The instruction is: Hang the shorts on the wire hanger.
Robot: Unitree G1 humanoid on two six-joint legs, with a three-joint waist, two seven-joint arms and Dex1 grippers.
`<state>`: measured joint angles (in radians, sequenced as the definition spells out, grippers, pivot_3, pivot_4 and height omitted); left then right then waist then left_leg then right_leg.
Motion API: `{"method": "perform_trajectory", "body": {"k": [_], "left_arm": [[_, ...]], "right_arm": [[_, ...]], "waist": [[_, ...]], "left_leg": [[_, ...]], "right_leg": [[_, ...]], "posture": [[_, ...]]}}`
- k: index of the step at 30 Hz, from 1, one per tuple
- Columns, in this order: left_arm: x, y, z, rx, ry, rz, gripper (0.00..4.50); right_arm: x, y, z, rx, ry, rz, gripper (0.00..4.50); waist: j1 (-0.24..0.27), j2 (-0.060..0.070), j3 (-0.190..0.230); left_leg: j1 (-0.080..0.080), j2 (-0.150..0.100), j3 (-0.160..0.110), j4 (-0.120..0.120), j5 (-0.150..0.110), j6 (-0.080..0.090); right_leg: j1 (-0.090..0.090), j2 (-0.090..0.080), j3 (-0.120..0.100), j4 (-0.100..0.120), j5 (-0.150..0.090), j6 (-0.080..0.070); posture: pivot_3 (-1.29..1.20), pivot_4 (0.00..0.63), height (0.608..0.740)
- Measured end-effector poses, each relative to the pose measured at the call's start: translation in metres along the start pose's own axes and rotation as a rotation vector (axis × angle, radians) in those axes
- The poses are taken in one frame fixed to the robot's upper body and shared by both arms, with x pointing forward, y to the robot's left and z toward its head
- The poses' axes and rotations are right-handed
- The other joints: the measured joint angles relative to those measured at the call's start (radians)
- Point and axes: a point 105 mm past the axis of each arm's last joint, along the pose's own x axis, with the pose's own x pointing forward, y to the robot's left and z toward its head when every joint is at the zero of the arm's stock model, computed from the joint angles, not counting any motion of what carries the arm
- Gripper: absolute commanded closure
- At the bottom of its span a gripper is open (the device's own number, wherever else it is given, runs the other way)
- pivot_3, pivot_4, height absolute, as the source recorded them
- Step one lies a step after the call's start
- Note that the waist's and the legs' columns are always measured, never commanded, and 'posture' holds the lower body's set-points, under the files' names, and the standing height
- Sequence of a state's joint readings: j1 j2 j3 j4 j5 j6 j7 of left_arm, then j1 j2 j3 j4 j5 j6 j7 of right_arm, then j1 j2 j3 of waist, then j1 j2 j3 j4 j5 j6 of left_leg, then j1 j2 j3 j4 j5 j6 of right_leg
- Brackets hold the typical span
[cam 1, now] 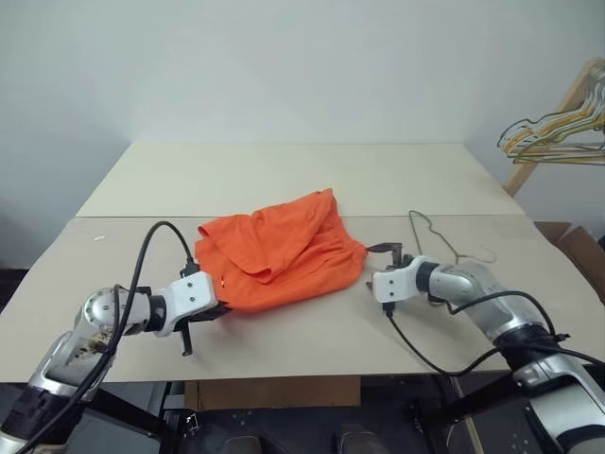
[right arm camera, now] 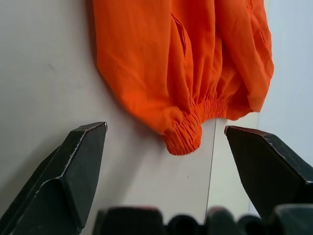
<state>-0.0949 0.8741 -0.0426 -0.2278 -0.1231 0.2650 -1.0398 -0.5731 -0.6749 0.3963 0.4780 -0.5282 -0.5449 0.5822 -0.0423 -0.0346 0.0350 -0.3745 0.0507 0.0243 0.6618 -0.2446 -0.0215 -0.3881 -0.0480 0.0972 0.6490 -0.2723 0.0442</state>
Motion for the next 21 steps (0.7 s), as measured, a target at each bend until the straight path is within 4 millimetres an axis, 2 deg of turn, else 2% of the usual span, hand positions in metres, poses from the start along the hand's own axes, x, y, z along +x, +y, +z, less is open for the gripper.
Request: {"method": "perform_trajectory", "body": {"k": [4,8,9,12,13,20,21], "left_arm": [[-0.004,0.002,0.0,-0.003,-0.001,0.013,4.48],[-0.006,0.001,0.0,-0.006,-0.006,0.008,4.48],[-0.006,0.002,0.001,-0.005,-0.005,0.007,4.5],[-0.008,0.002,0.0,-0.002,0.003,0.004,4.5],[-0.008,0.002,-0.001,-0.002,0.004,0.004,4.5],[-0.008,0.002,-0.001,0.001,0.004,0.007,4.5],[-0.008,0.002,-0.001,0.001,0.005,0.008,4.5]], "right_arm": [[0.013,-0.001,0.007,-0.009,-0.037,-0.001,0.0],[0.025,-0.01,0.006,-0.01,-0.029,-0.026,0.0],[0.028,-0.011,0.005,-0.015,-0.025,-0.026,0.18],[0.03,-0.012,-0.003,-0.019,0.012,-0.014,0.89],[0.03,-0.011,-0.006,-0.015,0.02,-0.012,1.34],[0.029,-0.004,-0.009,0.002,0.021,0.006,3.73],[0.029,-0.001,-0.008,0.006,0.02,0.012,4.2]], "waist": [[0.0,0.0,0.0],[-0.001,0.0,0.0],[-0.001,0.0,0.0],[0.002,0.0,0.0],[0.003,0.0,0.0],[-0.002,0.0,0.0],[-0.002,0.0,0.0]], "left_leg": [[0.0,0.0,0.0,0.0,0.0,0.0],[0.001,0.0,0.0,0.0,0.0,0.0],[0.001,0.0,0.0,0.0,0.0,0.0],[0.0,0.0,0.0,0.0,0.0,0.0],[0.0,0.0,0.0,0.0,0.0,0.0],[0.001,0.0,0.0,0.0,0.0,0.0],[0.001,0.0,0.0,0.0,0.0,0.0]], "right_leg": [[0.0,0.0,0.0,0.0,0.0,0.0],[0.0,0.0,0.0,0.001,0.0,0.0],[0.0,0.0,0.0,0.001,0.0,0.0],[0.0,0.0,0.0,0.001,0.0,0.0],[0.0,0.0,0.0,0.001,0.0,0.0],[0.0,0.0,0.0,0.002,0.0,0.0],[0.0,0.0,0.0,0.002,0.0,0.0]], "posture": [[0.06,0.0,0.74],[0.07,0.0,0.74],[0.07,0.0,0.74],[0.07,0.0,0.74],[0.07,0.0,0.74],[0.06,0.0,0.74],[0.06,0.0,0.74]]}}
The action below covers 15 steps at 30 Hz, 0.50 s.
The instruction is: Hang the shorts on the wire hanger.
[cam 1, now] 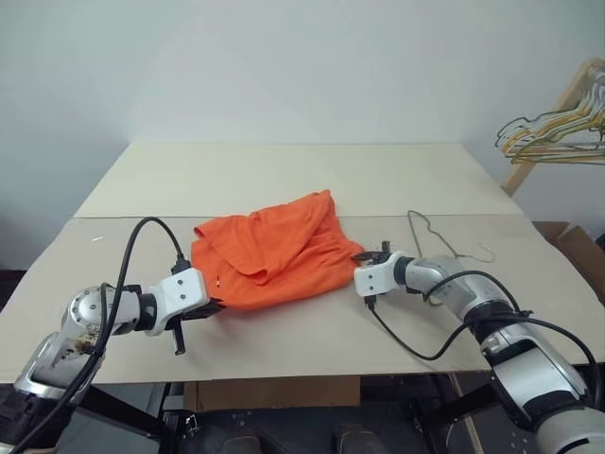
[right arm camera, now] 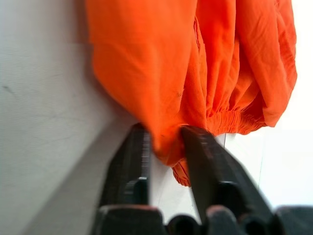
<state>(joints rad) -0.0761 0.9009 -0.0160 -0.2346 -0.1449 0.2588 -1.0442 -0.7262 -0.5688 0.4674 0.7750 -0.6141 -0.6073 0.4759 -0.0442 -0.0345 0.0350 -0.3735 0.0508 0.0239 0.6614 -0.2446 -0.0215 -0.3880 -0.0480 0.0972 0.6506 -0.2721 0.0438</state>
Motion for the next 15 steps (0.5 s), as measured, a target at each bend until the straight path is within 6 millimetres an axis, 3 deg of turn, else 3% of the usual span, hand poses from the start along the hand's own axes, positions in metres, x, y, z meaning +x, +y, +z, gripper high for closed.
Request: {"method": "perform_trajectory", "body": {"k": [2,10,15], "left_arm": [[0.0,0.0,-0.001,0.0,0.003,0.002,4.5],[-0.001,0.001,-0.007,0.014,0.018,0.005,4.5],[-0.025,-0.024,-0.015,-0.036,0.057,-0.12,4.5]], "right_arm": [[-0.001,0.003,0.0,0.004,-0.002,0.009,4.47],[-0.033,0.02,0.007,0.027,-0.032,0.053,4.47],[-0.074,0.031,0.043,0.179,-0.139,0.146,4.47]], "waist": [[0.0,0.0,0.0],[0.005,0.0,0.0],[0.0,0.001,0.0]], "left_leg": [[0.0,0.0,0.0,0.0,0.0,0.0],[0.0,0.0,0.0,0.0,0.0,0.0],[-0.001,0.002,0.0,0.0,-0.002,0.003]], "right_leg": [[0.0,0.0,0.0,0.0,0.0,0.0],[0.0,0.0,0.0,0.0,0.0,0.0],[-0.001,0.0,0.0,0.0,0.0,0.0]], "posture": [[0.06,0.0,0.74],[0.04,0.0,0.74],[0.04,0.0,0.74]]}}
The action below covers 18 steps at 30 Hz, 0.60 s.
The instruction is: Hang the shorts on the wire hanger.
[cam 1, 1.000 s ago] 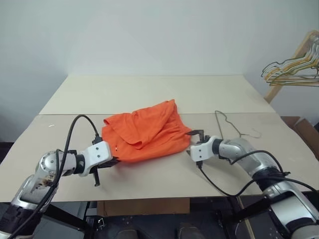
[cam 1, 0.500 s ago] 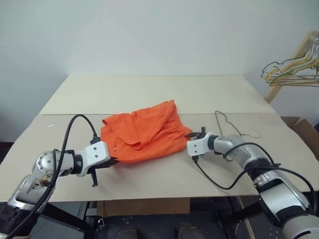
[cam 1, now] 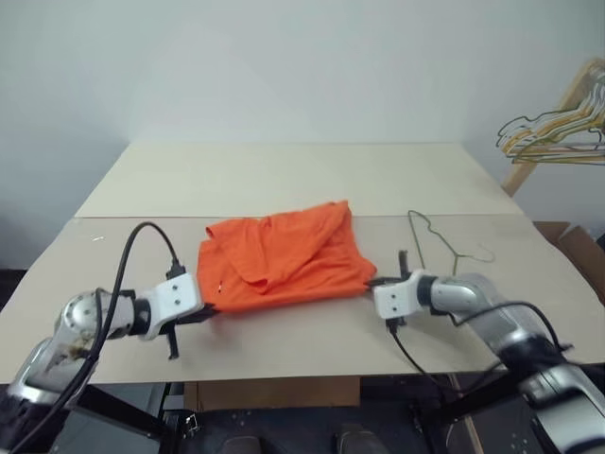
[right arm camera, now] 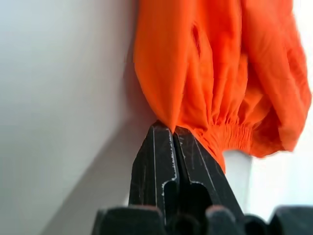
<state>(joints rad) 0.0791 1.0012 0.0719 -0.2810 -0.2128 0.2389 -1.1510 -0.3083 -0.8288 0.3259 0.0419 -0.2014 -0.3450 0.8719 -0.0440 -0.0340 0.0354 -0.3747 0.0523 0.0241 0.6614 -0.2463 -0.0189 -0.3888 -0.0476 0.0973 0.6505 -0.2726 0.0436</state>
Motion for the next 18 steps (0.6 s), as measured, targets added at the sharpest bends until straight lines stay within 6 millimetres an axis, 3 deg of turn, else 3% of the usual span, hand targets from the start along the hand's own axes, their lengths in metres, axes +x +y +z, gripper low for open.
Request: {"method": "perform_trajectory", "body": {"k": [3,6,8,12,14,16,17,18], "left_arm": [[-0.009,0.002,0.009,-0.005,-0.042,0.004,4.5],[0.001,0.027,0.029,0.004,-0.153,0.116,4.5],[0.012,0.05,0.049,0.024,-0.234,0.213,4.5],[0.041,0.123,0.087,0.017,-0.315,0.504,4.5],[0.042,0.161,0.105,0.009,-0.325,0.706,4.5],[0.024,0.195,0.135,0.028,-0.393,0.945,4.5],[-0.007,0.214,0.162,0.04,-0.5,1.133,4.5],[-0.024,0.218,0.173,0.055,-0.552,1.201,4.5]], "right_arm": [[-0.016,-0.005,0.017,0.054,-0.032,0.045,4.47],[-0.015,-0.037,0.024,0.151,-0.048,-0.03,4.47],[-0.011,-0.064,0.023,0.18,-0.039,-0.099,4.47],[0.0,-0.145,0.0,0.272,0.057,-0.361,4.47],[-0.002,-0.186,-0.012,0.277,0.128,-0.556,4.47],[-0.02,-0.231,-0.013,0.216,0.192,-0.819,4.47],[-0.045,-0.263,-0.004,0.133,0.207,-1.044,4.47],[-0.058,-0.274,0.002,0.107,0.189,-1.134,4.47]], "waist": [[0.005,0.001,0.0],[0.012,0.0,0.0],[0.021,0.0,0.0],[0.033,-0.002,-0.001],[0.031,-0.002,-0.001],[0.03,-0.002,-0.001],[0.03,-0.002,-0.001],[0.028,-0.002,-0.001]], "left_leg": [[0.005,0.0,0.001,0.0,0.0,0.0],[0.007,0.0,0.001,0.0,0.002,0.003],[0.006,-0.001,0.0,0.0,0.003,0.003],[0.001,-0.002,-0.001,0.0,0.003,0.002],[-0.005,-0.003,-0.002,0.0,0.004,0.002],[-0.019,-0.003,-0.003,0.0,0.007,-0.005],[-0.031,-0.004,-0.003,0.001,0.011,-0.011],[-0.037,-0.005,-0.003,0.0,0.017,-0.021]], "right_leg": [[0.004,0.0,0.0,0.0,0.0,0.0],[0.006,0.001,0.0,-0.001,-0.001,0.006],[0.005,0.002,0.0,-0.002,0.003,0.001],[0.001,0.002,0.0,-0.003,0.006,-0.001],[-0.005,0.001,0.0,-0.001,0.006,-0.001],[-0.021,0.0,0.0,0.001,0.008,-0.002],[-0.036,-0.003,0.0,0.012,0.009,-0.002],[-0.043,-0.004,0.0,0.014,0.009,-0.002]], "posture": [[0.03,0.0,0.74],[0.04,0.0,0.74],[0.04,0.0,0.74],[0.02,0.0,0.74],[0.02,0.0,0.74],[0.02,0.0,0.74],[0.02,0.0,0.74],[0.01,0.0,0.74]]}}
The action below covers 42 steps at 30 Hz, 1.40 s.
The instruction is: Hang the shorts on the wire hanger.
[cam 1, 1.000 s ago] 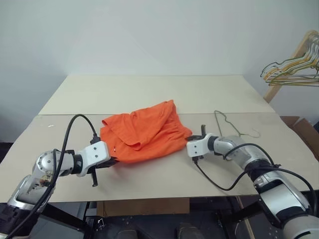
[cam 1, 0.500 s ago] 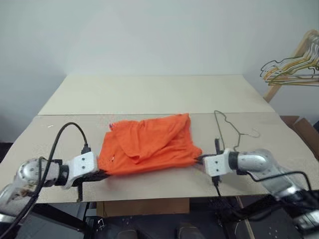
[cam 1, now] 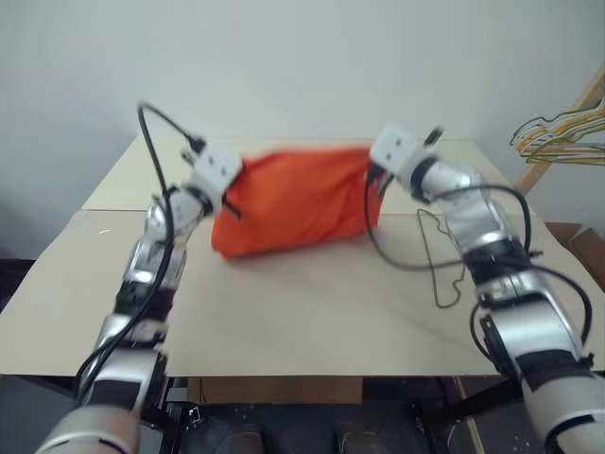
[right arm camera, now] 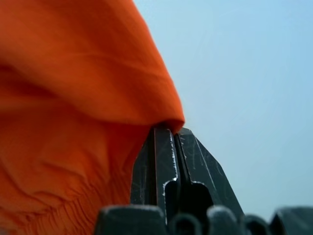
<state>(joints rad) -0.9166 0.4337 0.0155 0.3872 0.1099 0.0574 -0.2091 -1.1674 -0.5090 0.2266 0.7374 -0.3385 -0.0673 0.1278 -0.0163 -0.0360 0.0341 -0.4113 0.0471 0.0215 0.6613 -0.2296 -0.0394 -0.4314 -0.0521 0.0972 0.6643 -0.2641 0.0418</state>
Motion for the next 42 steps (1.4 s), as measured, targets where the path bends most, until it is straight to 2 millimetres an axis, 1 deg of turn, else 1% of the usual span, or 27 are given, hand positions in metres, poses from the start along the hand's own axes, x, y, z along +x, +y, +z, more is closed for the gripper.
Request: {"method": "perform_trajectory", "body": {"k": [1,2,3,4,5,6,7,8,10,11,12,13,15,16,17,20,22,23,25,27,30,32,36,39,42], "left_arm": [[0.002,0.015,0.02,-0.016,-0.086,0.063,4.5],[-0.002,0.03,0.049,-0.043,-0.209,0.115,4.5],[-0.007,0.038,0.067,-0.056,-0.29,0.136,4.5],[-0.013,0.043,0.08,-0.074,-0.349,0.141,4.5],[-0.02,0.047,0.085,-0.076,-0.379,0.128,4.5],[-0.033,0.049,0.083,-0.054,-0.388,0.083,4.5],[-0.045,0.046,0.076,-0.037,-0.374,0.027,4.5],[-0.057,0.041,0.068,-0.024,-0.348,-0.037,4.5],[-0.077,0.025,0.044,-0.03,-0.261,-0.169,4.5],[-0.086,0.02,0.037,-0.031,-0.228,-0.221,4.5],[-0.101,0.013,0.029,-0.018,-0.181,-0.299,4.5],[-0.11,0.009,0.022,-0.02,-0.144,-0.354,4.5],[-0.134,-0.002,0.011,-0.03,-0.066,-0.489,4.5],[-0.146,-0.008,0.006,-0.036,-0.024,-0.553,4.5],[-0.154,-0.013,0.0,-0.04,0.011,-0.598,4.5],[-0.193,-0.032,-0.03,-0.052,0.191,-0.79,4.5],[-0.218,-0.042,-0.049,-0.043,0.304,-0.903,4.5],[-0.228,-0.045,-0.054,-0.03,0.346,-0.955,4.5],[-0.247,-0.051,-0.064,0.009,0.421,-1.054,4.5],[-0.258,-0.06,-0.069,0.042,0.455,-1.14,4.5],[-0.269,-0.068,-0.07,0.053,0.476,-1.237,4.5],[-0.275,-0.074,-0.068,0.055,0.48,-1.301,4.5],[-0.286,-0.08,-0.066,0.058,0.504,-1.381,4.5],[-0.292,-0.088,-0.063,0.039,0.51,-1.416,4.5],[-0.291,-0.091,-0.063,0.025,0.515,-1.412,4.5]], "right_arm": [[0.001,-0.018,0.01,0.013,-0.052,-0.097,4.47],[0.0,-0.039,0.026,0.034,-0.129,-0.203,4.47],[-0.003,-0.051,0.034,0.047,-0.171,-0.26,4.47],[-0.005,-0.057,0.04,0.062,-0.209,-0.292,4.47],[-0.007,-0.059,0.044,0.073,-0.232,-0.294,4.47],[-0.011,-0.054,0.044,0.083,-0.253,-0.273,4.47],[-0.015,-0.045,0.039,0.081,-0.259,-0.23,4.47],[-0.02,-0.033,0.032,0.078,-0.254,-0.176,4.47],[-0.034,0.002,0.009,0.064,-0.214,-0.022,4.47],[-0.041,0.021,0.001,0.055,-0.201,0.054,4.47],[-0.055,0.045,-0.01,0.028,-0.186,0.17,4.47],[-0.066,0.061,-0.021,0.011,-0.165,0.253,4.47],[-0.092,0.097,-0.032,-0.038,-0.16,0.439,4.47],[-0.102,0.11,-0.034,-0.066,-0.168,0.51,4.47],[-0.109,0.118,-0.035,-0.08,-0.175,0.554,4.47],[-0.144,0.151,-0.035,-0.166,-0.239,0.77,4.47],[-0.168,0.166,-0.044,-0.205,-0.24,0.914,4.47],[-0.179,0.17,-0.048,-0.231,-0.242,0.984,4.47],[-0.194,0.171,-0.054,-0.264,-0.235,1.084,4.47],[-0.203,0.169,-0.052,-0.271,-0.25,1.157,4.47],[-0.211,0.162,-0.05,-0.295,-0.268,1.231,4.47],[-0.216,0.158,-0.049,-0.32,-0.278,1.275,4.47],[-0.223,0.158,-0.047,-0.309,-0.295,1.316,4.47],[-0.238,0.16,-0.052,-0.298,-0.282,1.388,4.47],[-0.251,0.158,-0.053,-0.29,-0.28,1.458,4.47]], "waist": [[-0.002,0.0,0.0],[-0.009,0.0,0.0],[-0.012,0.0,-0.001],[-0.017,0.0,-0.002],[-0.024,0.0,-0.003],[-0.032,0.0,-0.003],[-0.04,0.0,-0.003],[-0.045,0.0,-0.003],[-0.051,0.0,-0.003],[-0.052,0.0,-0.003],[-0.052,0.0,-0.003],[-0.05,0.0,-0.003],[-0.051,0.001,-0.003],[-0.051,0.001,-0.003],[-0.051,0.001,-0.003],[-0.051,0.001,-0.003],[-0.049,0.001,-0.003],[-0.045,0.001,-0.003],[-0.038,0.001,-0.003],[-0.028,0.001,-0.002],[-0.021,0.001,-0.002],[-0.021,0.001,-0.002],[-0.023,0.001,-0.002],[-0.022,0.001,-0.002],[-0.017,0.001,-0.002]], "left_leg": [[-0.001,0.0,0.001,-0.002,0.001,-0.002],[-0.001,0.0,0.003,-0.004,0.001,-0.001],[0.0,-0.001,0.003,-0.005,0.0,-0.001],[0.0,-0.002,0.003,-0.005,-0.001,0.0],[0.0,-0.003,0.004,-0.005,-0.001,0.0],[0.002,-0.003,0.005,-0.005,-0.002,0.001],[0.006,-0.003,0.005,-0.004,-0.003,0.003],[0.008,-0.003,0.004,-0.003,-0.007,0.011],[0.009,-0.004,0.004,0.0,-0.009,0.014],[0.009,-0.005,0.004,0.001,-0.007,0.017],[0.012,-0.006,0.003,0.001,-0.007,0.018],[0.015,-0.006,0.003,0.001,-0.007,0.018],[0.026,-0.005,0.003,0.0,-0.007,0.019],[0.027,-0.005,0.003,-0.001,-0.008,0.02],[0.027,-0.005,0.003,-0.001,-0.008,0.021],[0.026,-0.004,0.003,-0.001,-0.009,0.022],[0.026,-0.004,0.004,-0.001,-0.009,0.022],[0.026,-0.004,0.004,-0.001,-0.009,0.022],[0.028,-0.004,0.005,-0.001,-0.009,0.022],[0.032,-0.003,0.006,-0.001,-0.009,0.022],[0.038,-0.002,0.006,-0.001,-0.011,0.023],[0.039,-0.002,0.006,-0.001,-0.012,0.025],[0.039,-0.001,0.007,-0.001,-0.013,0.025],[0.039,-0.001,0.007,-0.001,-0.013,0.025],[0.04,-0.001,0.007,-0.001,-0.013,0.025]], "right_leg": [[-0.003,-0.001,0.0,0.001,0.0,0.0],[-0.004,-0.002,0.0,0.001,0.0,0.0],[-0.004,-0.002,-0.001,0.001,0.0,0.0],[-0.003,-0.003,-0.002,0.001,0.0,0.0],[-0.003,-0.004,-0.002,0.0,0.0,0.001],[-0.001,-0.005,-0.002,0.0,-0.001,0.001],[0.005,-0.005,-0.002,-0.003,-0.001,0.002],[0.01,-0.005,-0.002,-0.003,-0.001,0.002],[0.012,-0.006,-0.003,-0.002,-0.001,0.005],[0.012,-0.006,-0.003,-0.004,0.0,0.006],[0.014,-0.006,-0.003,-0.005,0.0,0.006],[0.019,-0.006,-0.003,-0.005,0.0,0.006],[0.029,-0.005,-0.004,-0.008,-0.001,0.006],[0.03,-0.005,-0.003,-0.009,-0.001,0.006],[0.031,-0.005,-0.003,-0.009,-0.001,0.005],[0.029,-0.004,-0.003,-0.009,-0.003,0.004],[0.029,-0.004,-0.003,-0.009,-0.003,0.004],[0.03,-0.005,-0.003,-0.009,-0.003,0.004],[0.031,-0.005,-0.003,-0.009,-0.003,0.004],[0.034,-0.004,-0.003,-0.009,-0.003,0.004],[0.041,-0.004,-0.004,-0.011,-0.005,0.004],[0.042,-0.004,-0.004,-0.013,-0.005,0.004],[0.043,-0.003,-0.004,-0.014,-0.005,0.003],[0.043,-0.004,-0.004,-0.015,-0.005,0.003],[0.044,-0.004,-0.004,-0.015,-0.005,0.004]], "posture": [[0.02,0.0,0.74],[0.02,0.0,0.74],[0.02,0.0,0.74],[0.01,0.0,0.74],[0.01,0.0,0.74],[0.01,0.0,0.74],[0.02,0.0,0.74],[0.02,0.0,0.74],[0.04,0.0,0.74],[0.04,0.0,0.74],[0.04,0.0,0.74],[0.04,0.0,0.74],[0.04,0.0,0.74],[0.04,0.0,0.74],[0.04,0.0,0.74],[0.04,0.0,0.74],[0.04,0.0,0.74],[0.04,0.0,0.74],[0.05,0.0,0.74],[0.04,0.0,0.74],[0.03,0.0,0.74],[0.03,0.0,0.74],[0.03,0.0,0.74],[0.03,0.0,0.74],[0.04,0.0,0.74]]}}
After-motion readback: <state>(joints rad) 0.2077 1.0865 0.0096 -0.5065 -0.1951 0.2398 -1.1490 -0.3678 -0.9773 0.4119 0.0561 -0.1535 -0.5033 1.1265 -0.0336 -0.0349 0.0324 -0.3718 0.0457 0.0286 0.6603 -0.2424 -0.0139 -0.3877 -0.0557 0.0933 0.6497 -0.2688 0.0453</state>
